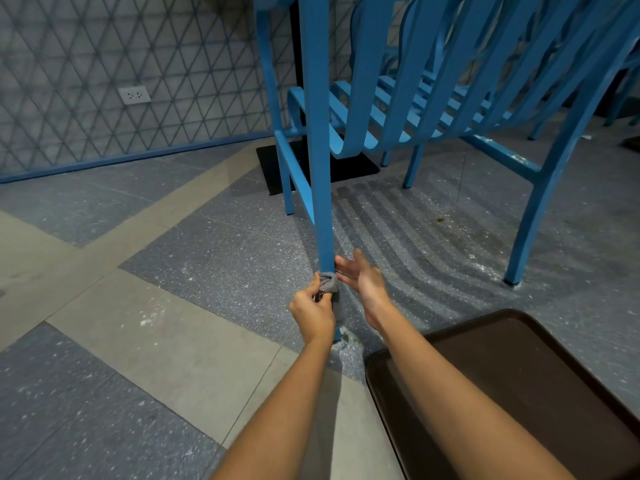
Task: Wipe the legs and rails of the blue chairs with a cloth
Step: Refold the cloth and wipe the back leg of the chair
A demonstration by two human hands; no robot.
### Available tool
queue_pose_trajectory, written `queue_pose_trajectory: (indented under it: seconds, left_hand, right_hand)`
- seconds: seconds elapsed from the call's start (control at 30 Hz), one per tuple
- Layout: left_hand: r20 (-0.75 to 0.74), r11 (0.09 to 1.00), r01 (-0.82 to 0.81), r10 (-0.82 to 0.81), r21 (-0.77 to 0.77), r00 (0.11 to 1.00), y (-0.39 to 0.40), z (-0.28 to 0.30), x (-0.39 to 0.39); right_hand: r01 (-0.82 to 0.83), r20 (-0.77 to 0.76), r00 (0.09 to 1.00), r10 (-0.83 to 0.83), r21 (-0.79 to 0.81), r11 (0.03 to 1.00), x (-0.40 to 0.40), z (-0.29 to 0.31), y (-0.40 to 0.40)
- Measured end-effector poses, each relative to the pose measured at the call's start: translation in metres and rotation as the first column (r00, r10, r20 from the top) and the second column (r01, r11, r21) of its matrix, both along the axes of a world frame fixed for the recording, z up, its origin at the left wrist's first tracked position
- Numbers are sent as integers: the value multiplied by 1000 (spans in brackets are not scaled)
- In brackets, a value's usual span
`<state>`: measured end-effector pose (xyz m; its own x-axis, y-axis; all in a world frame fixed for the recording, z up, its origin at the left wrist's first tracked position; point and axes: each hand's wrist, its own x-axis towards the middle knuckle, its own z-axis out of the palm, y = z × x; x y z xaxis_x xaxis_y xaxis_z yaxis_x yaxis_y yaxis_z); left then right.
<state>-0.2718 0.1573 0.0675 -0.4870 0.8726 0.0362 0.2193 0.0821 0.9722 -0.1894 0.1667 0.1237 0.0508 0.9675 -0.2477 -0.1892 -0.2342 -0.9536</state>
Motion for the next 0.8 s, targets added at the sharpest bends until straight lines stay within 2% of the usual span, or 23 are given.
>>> queue_pose_trajectory:
  seconds: [0.13, 0.33, 0.47, 0.8]
  left_hand:
    - [4, 1000, 3, -3, -3, 1000, 0, 3, -6]
    - [72, 990, -89, 81, 109, 994, 3, 16, 2]
    - [79, 988, -118, 110, 96, 991, 6, 15, 7]
    - [-20, 997, -78, 78, 26, 997, 3, -22, 6]
  right_hand:
    - [-35, 7, 999, 35, -27, 999, 1, 5, -4]
    - [-130, 25, 991, 132, -71, 989, 5, 8, 0]
    - [-111, 24, 993, 113, -63, 992, 5, 4, 4]
    - [-61, -36, 998, 59, -40, 997, 10, -12, 14]
